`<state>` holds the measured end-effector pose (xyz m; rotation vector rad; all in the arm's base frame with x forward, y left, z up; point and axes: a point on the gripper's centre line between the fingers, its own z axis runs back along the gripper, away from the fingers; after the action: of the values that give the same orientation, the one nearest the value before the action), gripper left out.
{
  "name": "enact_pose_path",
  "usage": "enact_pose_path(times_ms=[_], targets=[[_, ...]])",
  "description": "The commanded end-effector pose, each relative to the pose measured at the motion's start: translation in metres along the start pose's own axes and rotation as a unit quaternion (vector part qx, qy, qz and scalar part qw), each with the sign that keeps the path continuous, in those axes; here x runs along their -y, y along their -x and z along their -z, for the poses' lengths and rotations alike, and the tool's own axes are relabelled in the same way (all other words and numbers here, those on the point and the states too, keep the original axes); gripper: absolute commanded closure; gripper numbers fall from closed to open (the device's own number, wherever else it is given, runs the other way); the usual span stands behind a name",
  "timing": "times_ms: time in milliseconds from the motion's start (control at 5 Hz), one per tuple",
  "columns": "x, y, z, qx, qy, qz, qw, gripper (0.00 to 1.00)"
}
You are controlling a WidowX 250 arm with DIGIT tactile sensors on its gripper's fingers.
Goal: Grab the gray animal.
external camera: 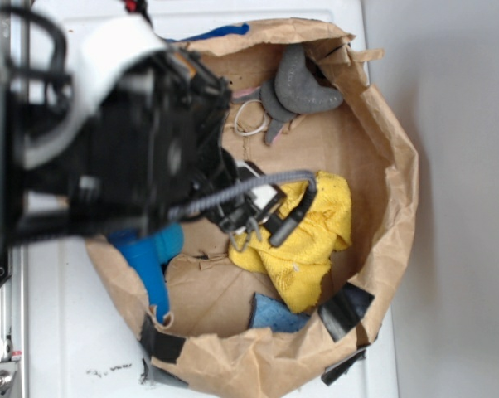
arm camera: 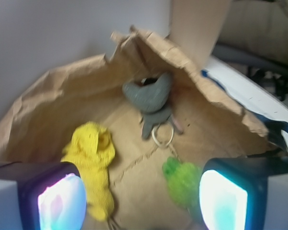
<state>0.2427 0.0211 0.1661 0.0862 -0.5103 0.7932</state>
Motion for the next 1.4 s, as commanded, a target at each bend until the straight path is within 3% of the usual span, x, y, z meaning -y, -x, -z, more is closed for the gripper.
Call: enact_pose_path(times_ms=[0,200,400,1000,1200], targets=[[-0.004,-0.007,-0.012,0.015,0.011,-0.003,1.000,0.00],[-0.004,-0.007,-0.012,0.015,0.011,-0.003,1.000,0.00],[-0.005,-0.013,0.018,0.070,0.002,-0.032,0.997,0.00],[-0.021,-0.030,0.043,-0.011,-0.011,-0.040,0.999,0.00],[-0.016,-0.035,0.051,-0.019,-0.021,-0.044,0.999,0.00]])
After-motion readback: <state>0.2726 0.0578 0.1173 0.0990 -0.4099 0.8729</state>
